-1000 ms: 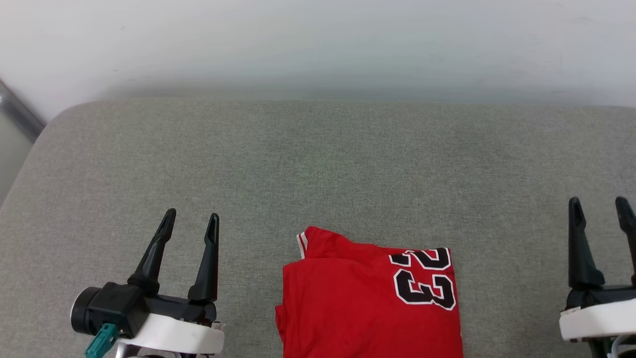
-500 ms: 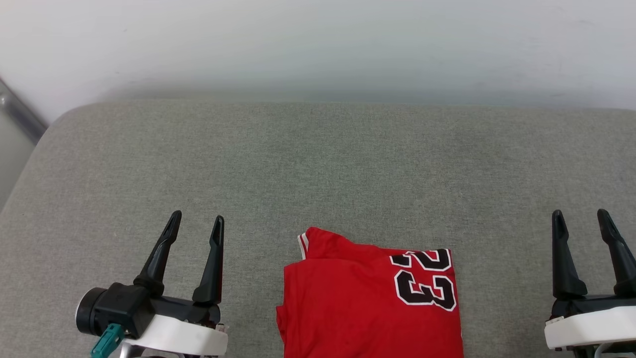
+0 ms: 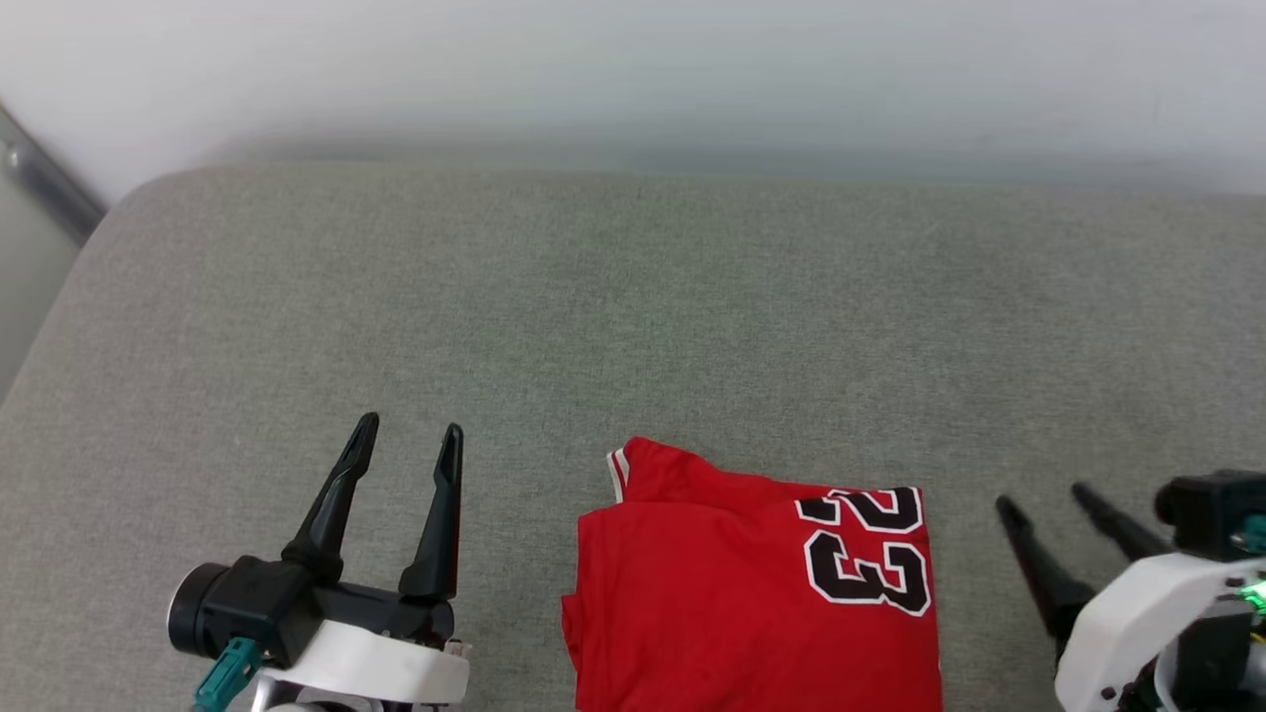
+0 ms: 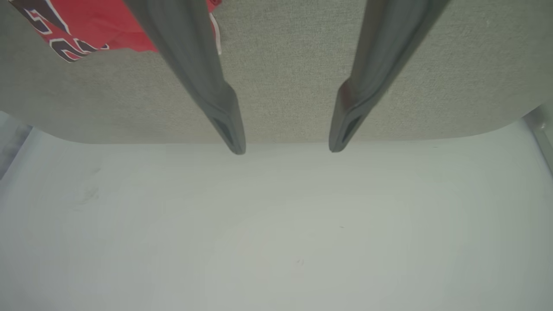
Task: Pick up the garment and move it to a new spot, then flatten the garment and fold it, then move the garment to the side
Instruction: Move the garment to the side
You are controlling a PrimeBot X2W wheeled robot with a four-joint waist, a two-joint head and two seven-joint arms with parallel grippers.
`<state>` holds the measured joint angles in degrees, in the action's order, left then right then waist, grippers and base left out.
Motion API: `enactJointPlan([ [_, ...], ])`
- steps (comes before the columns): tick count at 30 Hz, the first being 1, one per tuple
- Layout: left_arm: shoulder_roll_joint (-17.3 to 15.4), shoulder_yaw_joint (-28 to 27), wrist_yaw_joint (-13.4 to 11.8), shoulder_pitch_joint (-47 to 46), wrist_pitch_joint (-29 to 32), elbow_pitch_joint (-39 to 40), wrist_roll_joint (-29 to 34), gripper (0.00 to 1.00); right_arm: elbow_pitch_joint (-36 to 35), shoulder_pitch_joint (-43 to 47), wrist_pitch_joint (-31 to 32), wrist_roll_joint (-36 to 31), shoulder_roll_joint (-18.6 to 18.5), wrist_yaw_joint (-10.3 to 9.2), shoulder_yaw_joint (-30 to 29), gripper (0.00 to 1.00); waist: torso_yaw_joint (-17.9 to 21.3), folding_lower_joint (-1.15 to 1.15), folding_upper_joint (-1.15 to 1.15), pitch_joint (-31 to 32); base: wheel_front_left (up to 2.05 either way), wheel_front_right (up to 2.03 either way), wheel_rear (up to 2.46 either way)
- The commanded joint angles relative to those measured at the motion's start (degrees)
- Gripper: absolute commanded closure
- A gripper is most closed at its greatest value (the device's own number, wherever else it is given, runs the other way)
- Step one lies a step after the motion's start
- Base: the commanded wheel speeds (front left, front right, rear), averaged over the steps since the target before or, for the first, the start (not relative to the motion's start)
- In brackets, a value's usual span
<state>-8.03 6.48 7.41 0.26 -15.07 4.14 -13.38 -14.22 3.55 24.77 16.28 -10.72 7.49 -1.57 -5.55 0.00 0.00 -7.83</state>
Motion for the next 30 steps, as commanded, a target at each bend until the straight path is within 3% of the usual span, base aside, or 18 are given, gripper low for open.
enactJointPlan([
  [1,0.2,0.2,0.1,-0.9,-0.1,0.1,-0.1,0.0,-0.5,-0.7,3.9,1.3,-0.5,-0.01,0.6,0.0,-0.5,0.0,0.0,-0.8,0.0,0.0,0.0],
  [7,0.5,1.4,0.1,-2.5,-0.1,-0.2,-0.1,0.0,-1.6,-2.3,23.8,4.7,-0.6,-0.01,0.3,0.0,-2.7,0.0,0.0,-3.1,0.0,0.0,0.0],
  [12,0.8,2.2,0.1,-3.7,-0.1,-0.6,-0.4,0.0,-0.2,-3.4,31.8,4.9,1.1,-0.01,0.2,0.0,-5.0,0.0,0.0,-4.9,0.0,0.0,0.0],
  [19,1.0,2.7,0.1,-4.2,-0.1,-1.4,-0.1,0.0,3.1,-3.7,36.3,4.6,3.5,-0.01,1.1,0.0,-7.8,0.0,0.0,-6.0,0.0,0.0,0.0],
  [27,0.9,3.2,0.1,-4.4,-0.1,-1.9,-0.2,0.0,9.7,-3.8,34.6,3.7,5.0,0.01,4.2,0.0,-9.4,0.0,0.0,-6.1,0.0,0.0,0.0],
  [28,0.9,3.2,0.1,-4.4,-0.1,-1.9,-0.2,0.0,10.4,-4.0,34.0,3.7,5.2,0.02,4.3,0.61,-9.4,0.0,0.0,-6.1,0.0,0.0,0.0],
  [29,1.0,3.2,0.1,-4.4,-0.1,-1.9,-0.2,0.0,11.2,-4.2,33.5,3.5,5.2,0.03,4.5,1.0,-9.4,0.0,0.0,-6.0,0.0,0.0,0.0],
  [30,1.0,3.1,0.1,-4.4,-0.1,-1.9,-0.2,0.0,11.9,-4.4,33.4,3.2,4.7,0.07,5.2,1.0,-9.4,0.0,0.0,-6.0,0.0,0.0,0.0],
])
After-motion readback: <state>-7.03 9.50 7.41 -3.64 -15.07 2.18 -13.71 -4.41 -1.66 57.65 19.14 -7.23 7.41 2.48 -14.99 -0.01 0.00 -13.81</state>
